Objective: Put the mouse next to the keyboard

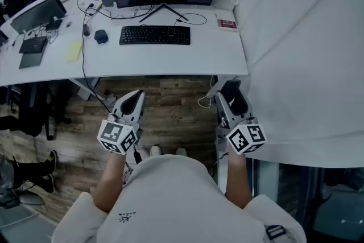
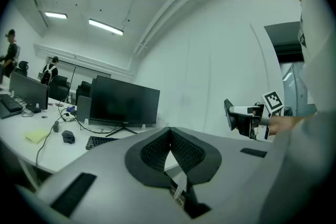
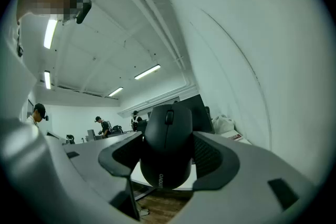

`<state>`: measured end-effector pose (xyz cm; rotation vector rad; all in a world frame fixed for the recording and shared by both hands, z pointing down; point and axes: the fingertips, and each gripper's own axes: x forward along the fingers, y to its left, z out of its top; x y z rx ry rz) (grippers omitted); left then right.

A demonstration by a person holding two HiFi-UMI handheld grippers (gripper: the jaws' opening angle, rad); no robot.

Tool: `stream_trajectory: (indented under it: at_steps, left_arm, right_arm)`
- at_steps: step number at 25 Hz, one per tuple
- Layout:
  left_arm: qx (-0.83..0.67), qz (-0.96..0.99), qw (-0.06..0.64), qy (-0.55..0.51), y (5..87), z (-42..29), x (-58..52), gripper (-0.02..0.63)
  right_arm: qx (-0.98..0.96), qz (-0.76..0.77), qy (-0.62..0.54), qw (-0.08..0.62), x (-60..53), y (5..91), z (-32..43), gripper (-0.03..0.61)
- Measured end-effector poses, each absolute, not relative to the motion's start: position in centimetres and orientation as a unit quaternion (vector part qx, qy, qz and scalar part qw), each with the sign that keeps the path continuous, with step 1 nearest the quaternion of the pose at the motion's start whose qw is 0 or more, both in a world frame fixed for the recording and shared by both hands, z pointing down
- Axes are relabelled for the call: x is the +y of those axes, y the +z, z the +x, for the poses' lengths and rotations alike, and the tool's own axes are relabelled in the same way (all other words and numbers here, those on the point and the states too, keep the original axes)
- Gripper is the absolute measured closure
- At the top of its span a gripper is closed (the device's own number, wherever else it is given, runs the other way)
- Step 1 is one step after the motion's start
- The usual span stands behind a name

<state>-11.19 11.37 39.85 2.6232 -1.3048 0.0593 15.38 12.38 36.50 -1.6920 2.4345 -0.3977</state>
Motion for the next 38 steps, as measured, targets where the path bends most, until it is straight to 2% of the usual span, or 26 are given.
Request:
stream_trajectory:
  at_steps: [15,38]
  left_arm:
    - [-0.438,0.892,0.108,0.015,39.9,-14.5,11.2,0.601]
    - [-0.446,0.886,0.127,-0.004,41.7,-23.6,13.5,0.602]
  right_arm:
    - [0.809,-0.568,-0.131,0.073,12.4,36.4,12.3,0.279]
    - [0.821,-0.555,-0.125,0.046,13.5,36.0,2.6,0.279]
